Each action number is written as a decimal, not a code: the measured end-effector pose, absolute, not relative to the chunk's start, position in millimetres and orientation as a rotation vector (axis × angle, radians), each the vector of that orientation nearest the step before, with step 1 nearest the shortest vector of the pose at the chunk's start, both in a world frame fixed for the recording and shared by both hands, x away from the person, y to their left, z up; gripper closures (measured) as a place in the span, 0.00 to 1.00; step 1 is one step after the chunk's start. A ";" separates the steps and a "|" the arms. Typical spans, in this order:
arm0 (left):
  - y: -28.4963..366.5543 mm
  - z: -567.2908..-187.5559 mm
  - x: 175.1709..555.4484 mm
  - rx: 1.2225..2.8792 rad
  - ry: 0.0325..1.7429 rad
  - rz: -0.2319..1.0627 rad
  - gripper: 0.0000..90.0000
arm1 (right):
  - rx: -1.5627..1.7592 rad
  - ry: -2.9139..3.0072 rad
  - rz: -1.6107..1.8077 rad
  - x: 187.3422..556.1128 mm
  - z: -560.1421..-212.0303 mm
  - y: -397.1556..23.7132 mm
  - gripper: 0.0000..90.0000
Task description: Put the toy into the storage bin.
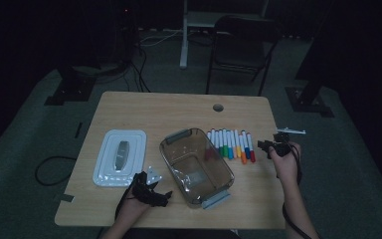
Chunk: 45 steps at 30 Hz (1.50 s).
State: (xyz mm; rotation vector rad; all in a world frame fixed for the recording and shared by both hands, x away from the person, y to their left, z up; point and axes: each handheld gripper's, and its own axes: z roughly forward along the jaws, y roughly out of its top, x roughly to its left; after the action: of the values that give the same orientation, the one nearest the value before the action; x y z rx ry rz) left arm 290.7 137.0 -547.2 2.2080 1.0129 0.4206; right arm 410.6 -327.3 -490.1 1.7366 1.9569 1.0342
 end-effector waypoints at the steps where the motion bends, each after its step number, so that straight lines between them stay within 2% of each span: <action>1: 137.0 -547.2 290.7 2.208 1.012 0.421 0.02 | 1.738 1.959 1.038 414.1 -492.6 -325.5 0.70; 10: 136.9 -547.2 290.7 2.208 1.012 0.421 0.02 | 1.775 2.012 0.930 438.9 -515.0 -305.8 0.75; 17: 137.0 -547.2 290.7 2.208 1.012 0.421 0.02 | 1.794 2.027 0.870 443.2 -526.5 -303.1 0.77; 22: 136.9 -547.1 290.8 2.208 1.013 0.420 0.02 | 1.806 2.011 0.832 444.4 -528.6 -303.0 0.84; 27: 136.8 -547.1 290.9 2.208 1.014 0.419 0.02 | 1.823 2.003 0.810 444.3 -527.5 -303.5 0.85; 31: 132.2 -547.2 292.4 2.188 1.063 0.441 0.02 | 1.864 1.976 0.838 438.5 -519.0 -308.5 0.85; 36: 134.3 -547.3 291.3 2.197 1.032 0.428 0.02 | 1.863 1.920 0.934 425.3 -493.9 -308.7 0.85; 45: 135.4 -547.2 290.8 2.207 1.016 0.421 0.02 | 1.757 1.983 1.038 400.2 -449.1 -286.3 0.85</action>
State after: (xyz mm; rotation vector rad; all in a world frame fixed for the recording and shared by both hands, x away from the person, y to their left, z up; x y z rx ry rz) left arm 290.8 135.4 -547.2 2.2068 1.0158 0.4208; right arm 400.2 -286.3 -449.1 1.7575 1.9825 1.0381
